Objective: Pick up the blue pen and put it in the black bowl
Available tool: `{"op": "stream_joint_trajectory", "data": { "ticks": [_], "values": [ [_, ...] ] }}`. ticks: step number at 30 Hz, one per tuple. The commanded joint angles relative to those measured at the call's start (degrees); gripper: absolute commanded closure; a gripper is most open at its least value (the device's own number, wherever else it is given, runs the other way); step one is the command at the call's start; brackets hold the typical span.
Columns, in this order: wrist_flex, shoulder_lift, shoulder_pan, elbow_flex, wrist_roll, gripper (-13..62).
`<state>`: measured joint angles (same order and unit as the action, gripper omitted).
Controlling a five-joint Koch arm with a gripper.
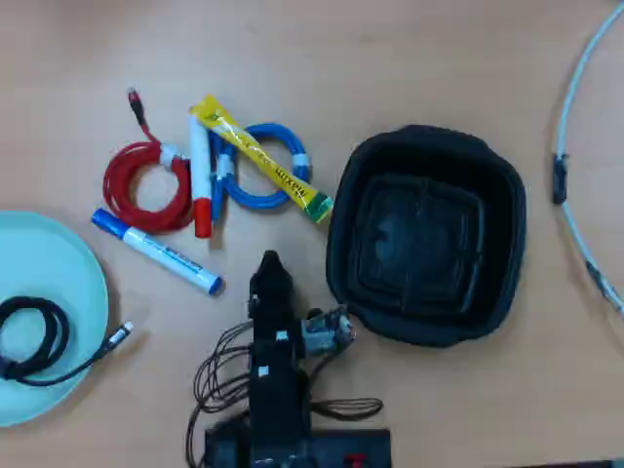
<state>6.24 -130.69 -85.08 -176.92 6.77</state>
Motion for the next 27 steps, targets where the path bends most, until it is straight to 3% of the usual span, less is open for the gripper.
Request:
{"op": "stream_joint_trajectory", "data": {
  "ticks": [1, 16, 27],
  "values": [
    [42.5, -4.5, 8.0, 35.3, -5.1, 21.6],
    [44.5, -4.5, 7.9, 37.1, -3.8, 21.6],
    [60.6, -2.1, 10.6, 49.3, 18.1, 21.5]
  ]
}}
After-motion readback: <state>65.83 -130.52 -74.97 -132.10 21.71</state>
